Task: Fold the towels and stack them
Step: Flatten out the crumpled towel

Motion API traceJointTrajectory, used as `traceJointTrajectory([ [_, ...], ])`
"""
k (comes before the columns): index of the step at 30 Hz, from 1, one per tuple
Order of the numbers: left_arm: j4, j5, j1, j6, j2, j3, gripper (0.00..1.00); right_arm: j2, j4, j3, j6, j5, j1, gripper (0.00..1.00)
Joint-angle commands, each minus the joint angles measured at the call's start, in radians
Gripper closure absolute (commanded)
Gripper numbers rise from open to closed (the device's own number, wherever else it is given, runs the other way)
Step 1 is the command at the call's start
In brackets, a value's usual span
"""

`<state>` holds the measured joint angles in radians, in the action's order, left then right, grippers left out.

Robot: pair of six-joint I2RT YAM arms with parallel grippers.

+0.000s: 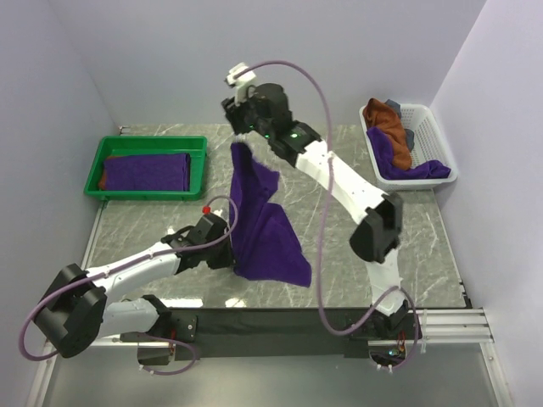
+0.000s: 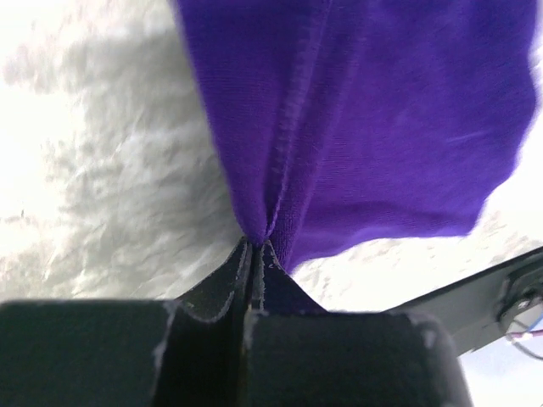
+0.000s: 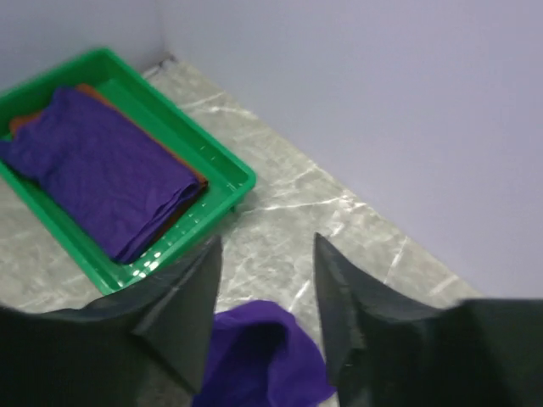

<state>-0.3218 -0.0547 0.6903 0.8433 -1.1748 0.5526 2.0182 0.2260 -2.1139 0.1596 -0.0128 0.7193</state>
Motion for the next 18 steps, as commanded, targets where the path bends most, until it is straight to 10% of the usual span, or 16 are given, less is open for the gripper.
traceJointTrajectory([
  [1, 0.006, -0.030, 0.005, 0.016, 0.041, -0.026, 0.97, 0.042, 0.113, -0.152, 0.023, 0.053, 0.038, 0.41],
  [10, 0.013, 0.038, 0.005, 0.042, 0.054, -0.003, 0.92, -0.398, 0.110, 0.686, -0.232, 0.007, -0.057, 0.43],
  [18, 0.012, 0.050, 0.003, 0.056, -0.002, 0.026, 0.95, -0.480, 0.078, 1.107, -0.386, 0.125, -0.055, 0.42],
])
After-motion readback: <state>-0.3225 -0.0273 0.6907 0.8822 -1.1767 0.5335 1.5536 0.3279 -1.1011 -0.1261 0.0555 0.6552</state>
